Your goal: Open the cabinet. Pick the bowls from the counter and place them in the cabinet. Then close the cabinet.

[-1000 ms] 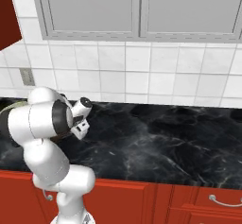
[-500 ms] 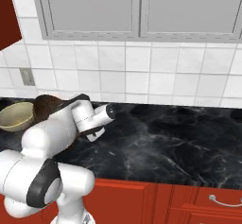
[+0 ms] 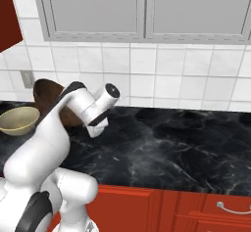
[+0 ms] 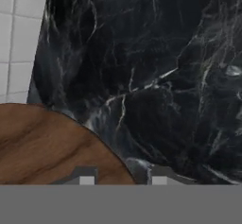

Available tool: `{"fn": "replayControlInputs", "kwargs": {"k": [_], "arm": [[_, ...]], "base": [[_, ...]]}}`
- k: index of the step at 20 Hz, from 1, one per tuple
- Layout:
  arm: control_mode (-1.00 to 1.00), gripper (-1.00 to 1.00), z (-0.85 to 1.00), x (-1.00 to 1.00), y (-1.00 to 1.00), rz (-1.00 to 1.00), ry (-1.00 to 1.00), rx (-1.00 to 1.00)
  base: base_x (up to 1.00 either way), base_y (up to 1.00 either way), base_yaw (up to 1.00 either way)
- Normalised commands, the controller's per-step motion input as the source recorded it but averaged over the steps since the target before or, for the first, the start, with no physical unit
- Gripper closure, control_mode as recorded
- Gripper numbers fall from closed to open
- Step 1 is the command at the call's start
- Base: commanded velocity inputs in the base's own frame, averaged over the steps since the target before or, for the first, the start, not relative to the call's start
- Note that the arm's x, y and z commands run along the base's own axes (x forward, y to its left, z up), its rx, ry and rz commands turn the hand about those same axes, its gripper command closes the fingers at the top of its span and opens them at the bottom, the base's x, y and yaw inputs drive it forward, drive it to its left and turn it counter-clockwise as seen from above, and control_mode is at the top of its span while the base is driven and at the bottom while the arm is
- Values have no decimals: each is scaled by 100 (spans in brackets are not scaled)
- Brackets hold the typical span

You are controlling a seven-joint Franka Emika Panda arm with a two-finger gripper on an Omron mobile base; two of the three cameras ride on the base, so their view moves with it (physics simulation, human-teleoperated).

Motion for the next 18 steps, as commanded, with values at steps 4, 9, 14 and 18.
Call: {"fn": "replayControlInputs", "kwargs": {"k": [4, 9, 14, 18], "arm": [[-100, 100, 68, -22, -49, -33, 36, -13], [-100, 100, 53, -43, -55, -30, 19, -16], [-100, 100, 52, -31, -21, -27, 18, -22], [-100, 100, 36, -33, 0, -42, 7, -27]], "base": [[0, 0, 0], [0, 0, 0], [0, 0, 0], [0, 0, 0]]}}
